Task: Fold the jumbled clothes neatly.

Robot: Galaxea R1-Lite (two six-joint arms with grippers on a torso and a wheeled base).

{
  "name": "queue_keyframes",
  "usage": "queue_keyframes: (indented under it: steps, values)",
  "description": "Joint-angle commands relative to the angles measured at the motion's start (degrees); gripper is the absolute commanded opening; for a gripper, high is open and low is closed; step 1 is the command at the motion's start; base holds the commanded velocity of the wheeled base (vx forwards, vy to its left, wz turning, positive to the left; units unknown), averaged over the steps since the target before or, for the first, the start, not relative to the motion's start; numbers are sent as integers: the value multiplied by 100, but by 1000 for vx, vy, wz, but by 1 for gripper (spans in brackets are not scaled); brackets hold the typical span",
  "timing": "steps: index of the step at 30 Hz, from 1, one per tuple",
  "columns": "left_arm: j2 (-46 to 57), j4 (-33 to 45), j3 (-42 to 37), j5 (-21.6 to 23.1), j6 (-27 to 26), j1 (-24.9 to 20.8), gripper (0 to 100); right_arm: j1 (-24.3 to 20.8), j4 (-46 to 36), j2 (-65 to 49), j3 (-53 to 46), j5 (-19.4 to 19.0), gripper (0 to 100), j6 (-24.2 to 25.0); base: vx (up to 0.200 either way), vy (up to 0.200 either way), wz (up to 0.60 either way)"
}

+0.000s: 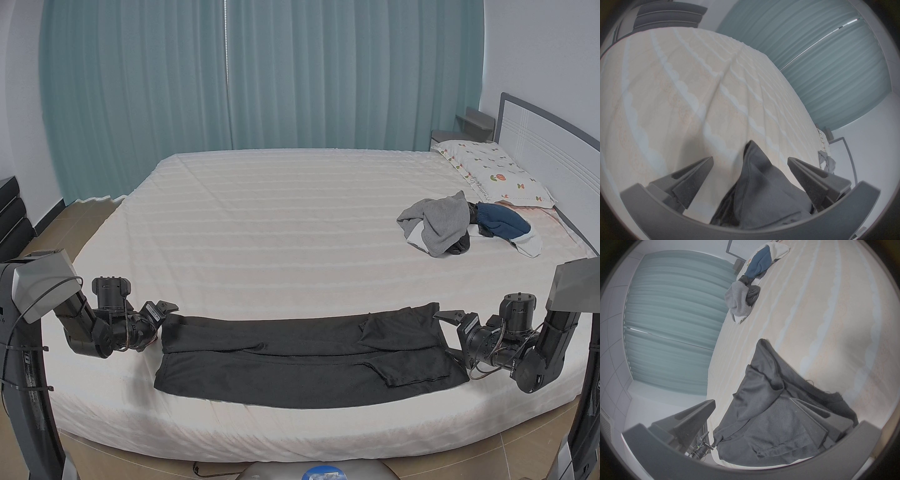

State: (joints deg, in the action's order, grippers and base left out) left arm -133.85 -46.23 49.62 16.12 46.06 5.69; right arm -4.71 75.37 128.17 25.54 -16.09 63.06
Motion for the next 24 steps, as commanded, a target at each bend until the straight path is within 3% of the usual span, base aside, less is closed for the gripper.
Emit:
queue_keyframes:
  steps: [1,3,9,16,24]
  values:
    - [439,-132,-426,375,0,116,100,181,4,138,83,-26,100,4,0,0,0]
    - [483,-255,-549,480,0,125,100,224,4,173,100,-26,100,4,0,0,0]
    - [474,-668,-910,533,-62,90,100,339,4,243,153,-113,100,13,-200,0,0]
    - [237,-703,-919,524,-932,-7,100,260,21,314,136,-113,100,-4,0,0,0]
    - [-132,-721,-374,445,-967,-270,100,251,434,481,56,-113,100,-31,0,0,0]
